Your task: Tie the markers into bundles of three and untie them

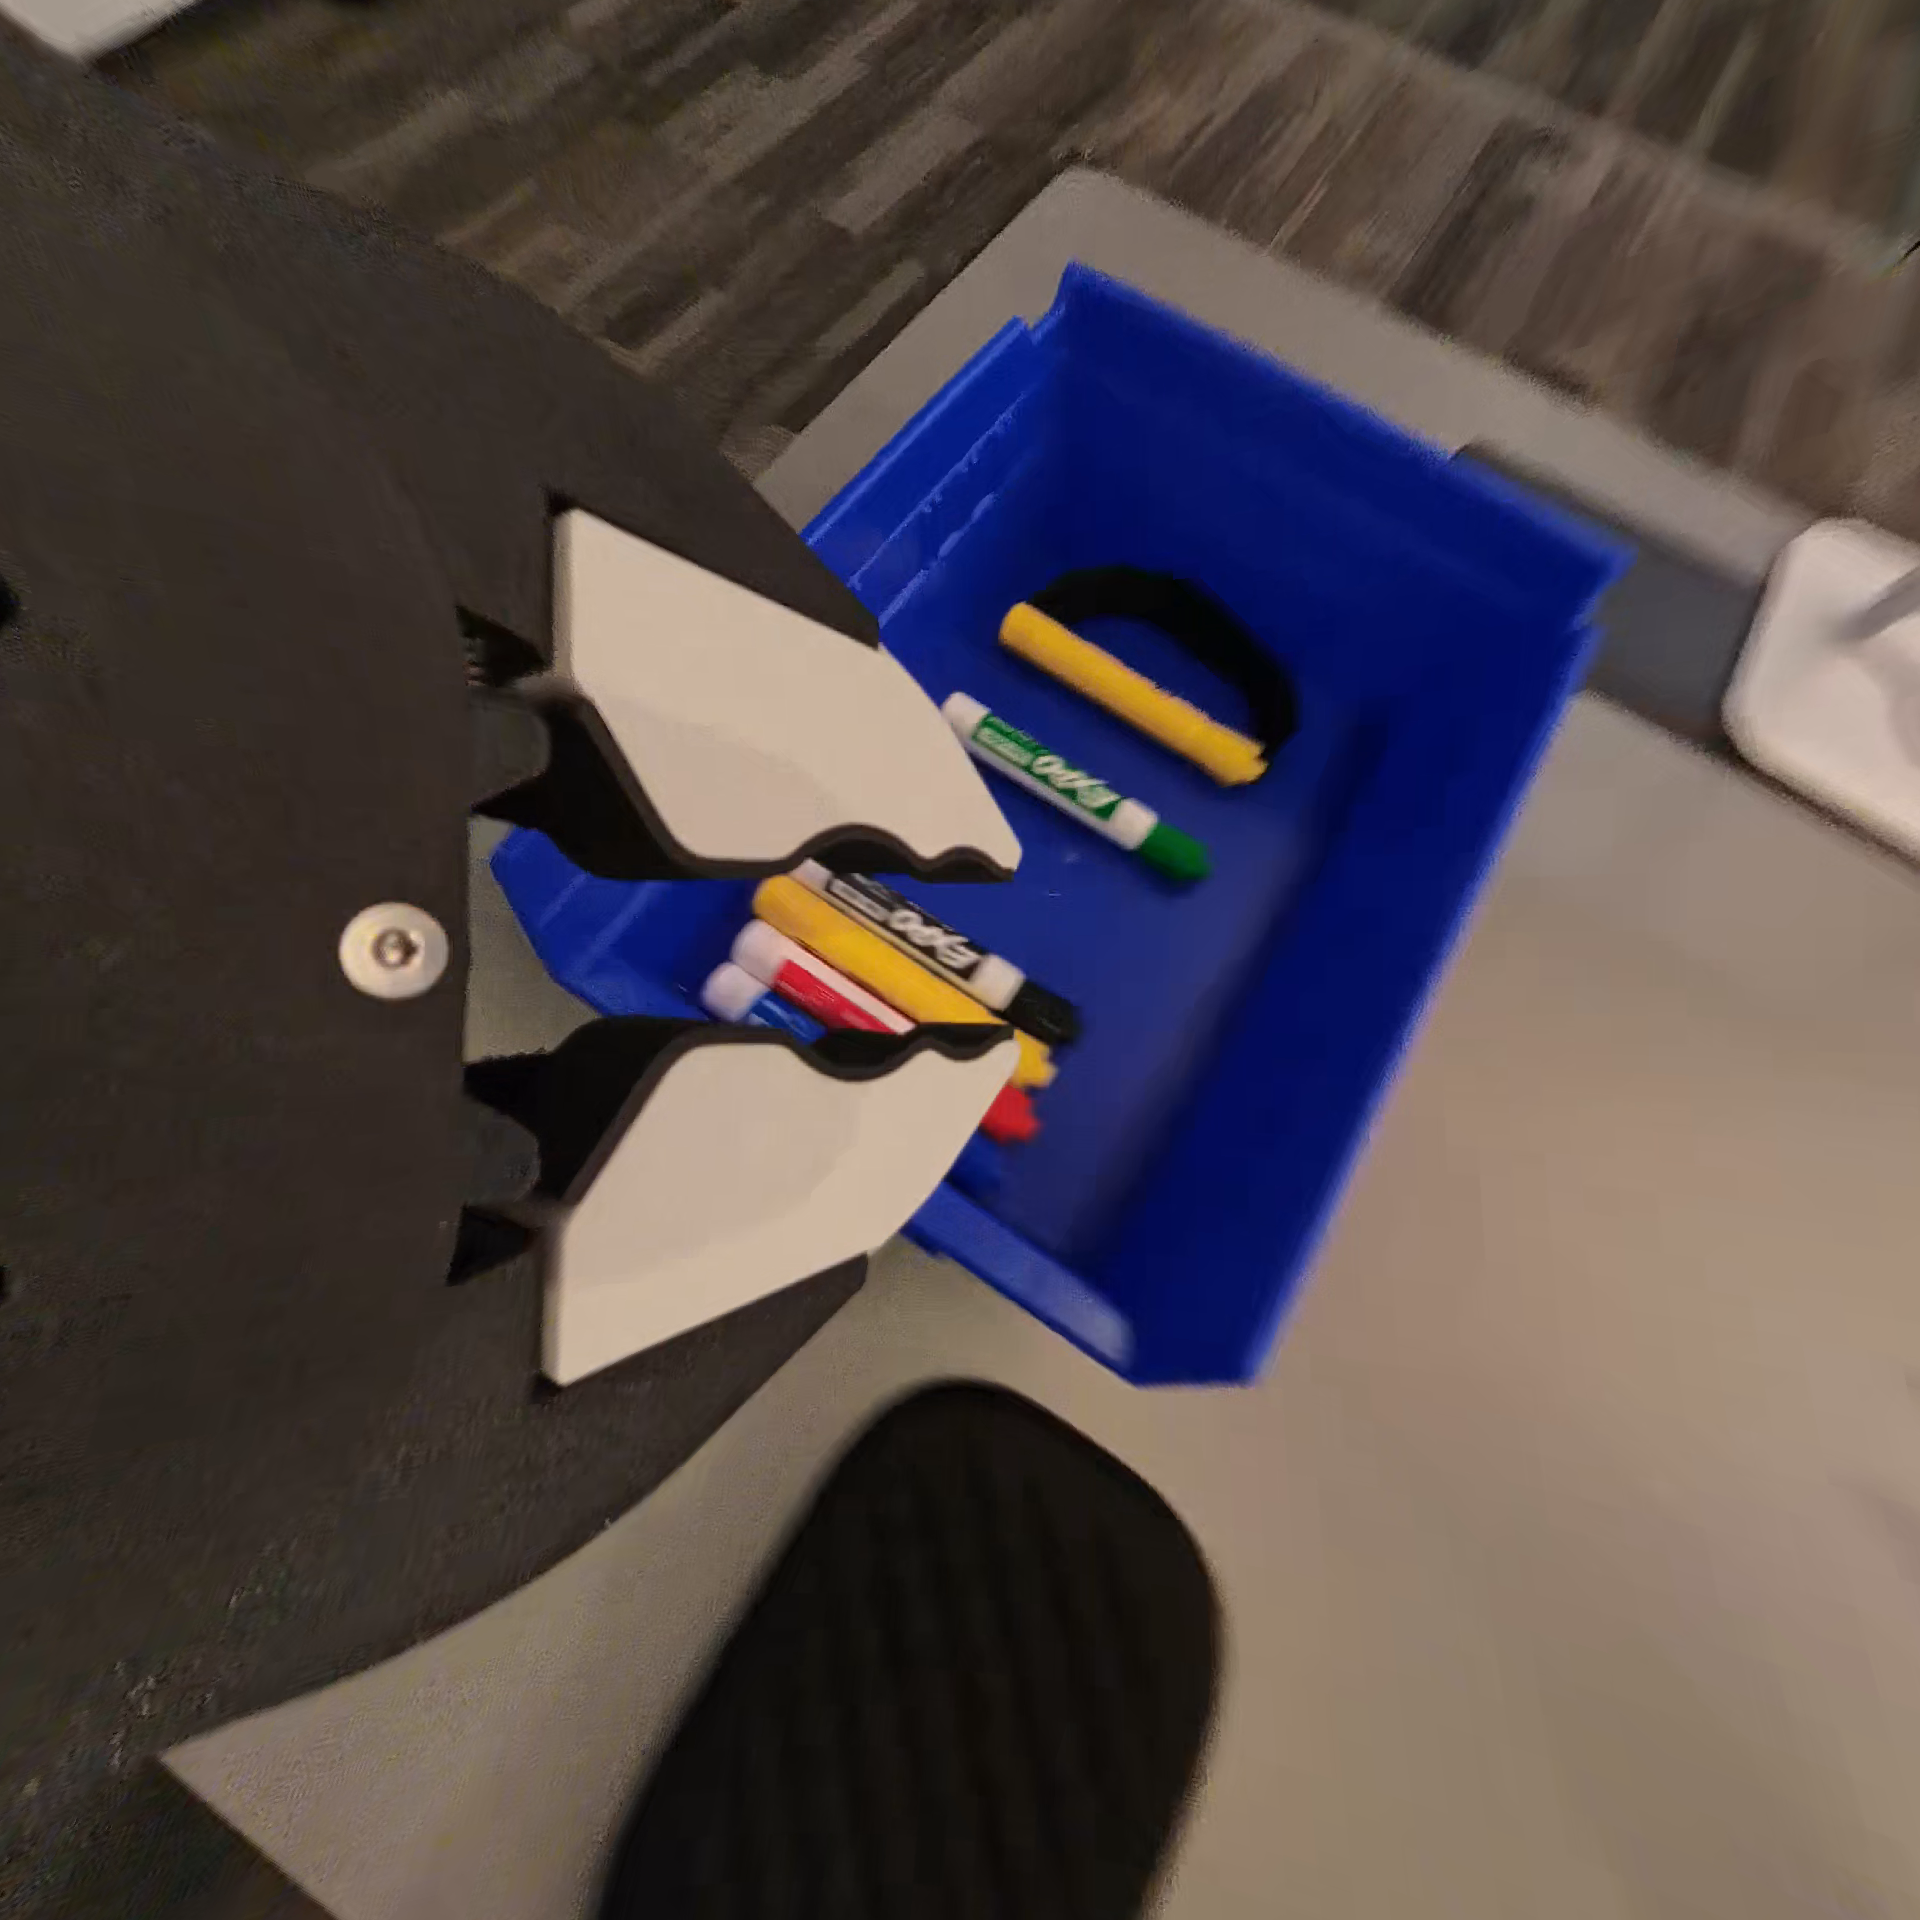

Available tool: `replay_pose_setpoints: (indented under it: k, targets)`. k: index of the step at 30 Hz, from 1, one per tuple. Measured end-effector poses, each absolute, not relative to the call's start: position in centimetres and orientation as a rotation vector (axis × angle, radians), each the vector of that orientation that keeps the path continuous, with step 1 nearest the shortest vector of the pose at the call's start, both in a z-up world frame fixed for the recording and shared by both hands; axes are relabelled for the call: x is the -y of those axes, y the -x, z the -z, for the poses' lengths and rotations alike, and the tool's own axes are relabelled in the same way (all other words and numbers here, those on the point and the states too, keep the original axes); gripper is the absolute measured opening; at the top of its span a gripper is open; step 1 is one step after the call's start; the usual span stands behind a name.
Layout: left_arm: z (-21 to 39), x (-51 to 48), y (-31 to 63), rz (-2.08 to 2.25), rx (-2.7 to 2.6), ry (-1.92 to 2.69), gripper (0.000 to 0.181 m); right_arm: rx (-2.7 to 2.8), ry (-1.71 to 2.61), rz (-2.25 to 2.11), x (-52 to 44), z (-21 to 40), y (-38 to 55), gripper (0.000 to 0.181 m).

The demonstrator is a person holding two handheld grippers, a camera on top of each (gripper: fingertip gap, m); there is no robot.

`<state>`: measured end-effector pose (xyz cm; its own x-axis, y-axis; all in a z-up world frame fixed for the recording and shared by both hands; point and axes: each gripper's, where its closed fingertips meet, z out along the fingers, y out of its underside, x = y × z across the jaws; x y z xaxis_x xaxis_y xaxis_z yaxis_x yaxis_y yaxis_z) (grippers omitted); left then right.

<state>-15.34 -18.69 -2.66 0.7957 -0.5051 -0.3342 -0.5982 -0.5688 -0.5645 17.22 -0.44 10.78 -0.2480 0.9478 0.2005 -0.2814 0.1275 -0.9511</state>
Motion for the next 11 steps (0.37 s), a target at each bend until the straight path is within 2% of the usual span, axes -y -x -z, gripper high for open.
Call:
replay_pose_setpoints:
  k: [4,5,11]
  targets:
    - [7.8,18.8,16.8,-0.089,-1.064,2.531,0.027,1.354,0.863,-1.362,-0.7,-8.5,-16.0,0.036]
    - [8.9,18.9,16.8,-0.073,-1.133,2.570,0.033,1.363,0.866,-1.351,-0.7,-8.2,-15.9,0.036]
    - [13.6,19.0,18.4,-0.133,-1.504,2.713,0.040,1.400,0.917,-1.302,-1.4,-6.8,-15.7,0.036]
